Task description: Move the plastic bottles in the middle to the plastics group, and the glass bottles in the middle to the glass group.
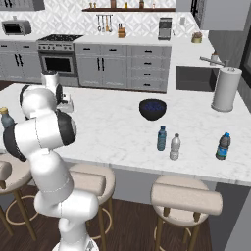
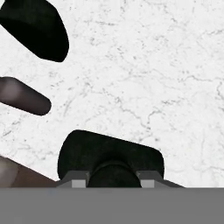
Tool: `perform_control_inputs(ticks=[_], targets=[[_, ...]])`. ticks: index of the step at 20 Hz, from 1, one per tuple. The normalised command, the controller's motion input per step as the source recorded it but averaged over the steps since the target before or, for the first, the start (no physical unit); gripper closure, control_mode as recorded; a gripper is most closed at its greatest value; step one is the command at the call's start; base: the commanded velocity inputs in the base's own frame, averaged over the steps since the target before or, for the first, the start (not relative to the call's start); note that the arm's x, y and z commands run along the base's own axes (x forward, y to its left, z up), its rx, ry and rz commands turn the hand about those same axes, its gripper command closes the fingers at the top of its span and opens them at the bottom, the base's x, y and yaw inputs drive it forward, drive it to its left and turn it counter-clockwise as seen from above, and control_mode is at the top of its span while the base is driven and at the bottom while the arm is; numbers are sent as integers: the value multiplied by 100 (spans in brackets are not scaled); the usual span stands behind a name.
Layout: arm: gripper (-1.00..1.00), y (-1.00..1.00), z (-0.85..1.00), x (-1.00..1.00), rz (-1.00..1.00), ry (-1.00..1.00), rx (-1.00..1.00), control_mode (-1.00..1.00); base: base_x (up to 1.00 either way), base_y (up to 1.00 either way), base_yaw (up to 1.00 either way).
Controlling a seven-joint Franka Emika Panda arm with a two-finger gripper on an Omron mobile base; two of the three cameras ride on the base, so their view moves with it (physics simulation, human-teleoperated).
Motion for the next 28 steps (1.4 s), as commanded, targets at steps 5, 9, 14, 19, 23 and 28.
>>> perform_control_inputs(ticks=[5,9,14,19,23,28], targets=[[100,62,1,21,0,-6,0,-100,0,0,0],[100,32,0,32,0,-1,0,-100,0,0,0],[100,33,-3,18,0,-1,0,-100,0,0,0],[100,27,-10,12,0,-2,0,-100,0,0,0],[100,8,-26,3,0,-6,0,-100,0,0,0],[100,0,-35,1,0,-2,0,-100,0,0,0]])
